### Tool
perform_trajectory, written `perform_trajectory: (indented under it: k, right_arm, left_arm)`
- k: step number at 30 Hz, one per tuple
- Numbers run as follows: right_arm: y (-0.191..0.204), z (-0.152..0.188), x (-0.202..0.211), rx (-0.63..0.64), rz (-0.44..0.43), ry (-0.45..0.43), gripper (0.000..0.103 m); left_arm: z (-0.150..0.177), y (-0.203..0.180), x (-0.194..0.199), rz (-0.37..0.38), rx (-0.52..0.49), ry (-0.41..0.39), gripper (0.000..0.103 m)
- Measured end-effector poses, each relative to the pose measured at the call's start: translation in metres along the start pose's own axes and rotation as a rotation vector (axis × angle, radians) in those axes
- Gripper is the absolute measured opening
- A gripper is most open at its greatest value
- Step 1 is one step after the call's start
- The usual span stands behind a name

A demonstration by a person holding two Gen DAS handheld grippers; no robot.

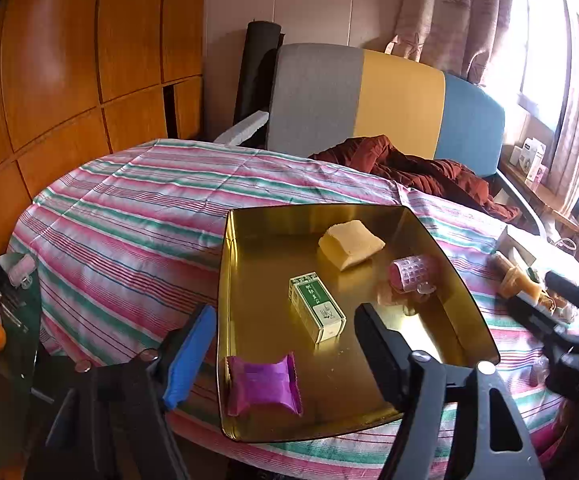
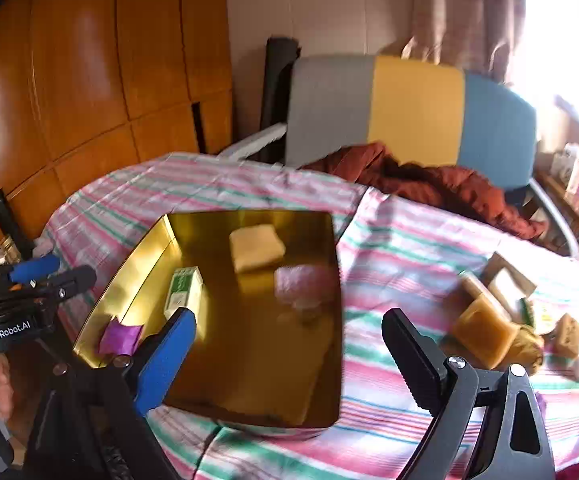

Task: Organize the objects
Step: 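Move both open tools back toward the pile of items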

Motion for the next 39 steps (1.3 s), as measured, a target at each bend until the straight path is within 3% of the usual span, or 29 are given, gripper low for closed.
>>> perform_trajectory:
  k: [2, 4, 6, 13, 19, 23, 28, 32, 39]
  right_arm:
    - [-0.004, -0.002, 0.007, 0.009, 0.021, -0.046, 0.095]
    - [-0.009, -0.004, 0.015, 0.014, 0.014, -0.086, 0.102]
    - [-0.019, -0.002, 0.019, 0.016, 0.061, -0.102, 0.103]
    - [-0.084, 0.013, 0.022, -0.138, 0.131, -0.003, 0.103]
    - [-0.166, 0.031, 0.049, -0.344, 0.25, 0.044, 0.103]
    - [-0.226, 0.04, 0.078, -0.477, 0.361, 0.041, 0.103]
    - [-0.281, 0.052, 0.091, -0.56, 0.431, 0.048, 0.103]
    - [-0.305, 0.064, 0.091, -0.615, 0.425, 0.036, 0.103]
    - [-0.311, 0.075, 0.088, -0.739, 0.293, -0.025, 0.103]
  left_arm:
    - [0.001, -0.003, 0.001, 0.004, -0.01, -0.003, 0.071]
    - [0.0, -0.01, 0.003, 0.029, -0.034, -0.021, 0.071]
    - [0.0, -0.018, 0.004, 0.045, -0.063, -0.03, 0.071]
    - [0.004, -0.053, 0.002, 0.163, -0.118, -0.001, 0.072]
    - [0.011, -0.083, -0.011, 0.238, -0.113, 0.104, 0.072]
    - [0.012, -0.117, -0.009, 0.35, -0.145, 0.122, 0.072]
    - [0.016, -0.175, -0.003, 0.498, -0.258, 0.147, 0.072]
    - [0.029, -0.227, 0.001, 0.633, -0.355, 0.196, 0.072]
    - [0.064, -0.299, -0.004, 0.764, -0.488, 0.272, 0.065]
Point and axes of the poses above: each gripper's, at about its wrist camera, not at the fingertips, and x roughly against the way its jaws point, y to its left, z to its underside, the point moved 5 cm from there along -x, roughly the way its jaws point, and after that the axes turned 11 degrees about -y, right-handed, at the moved point
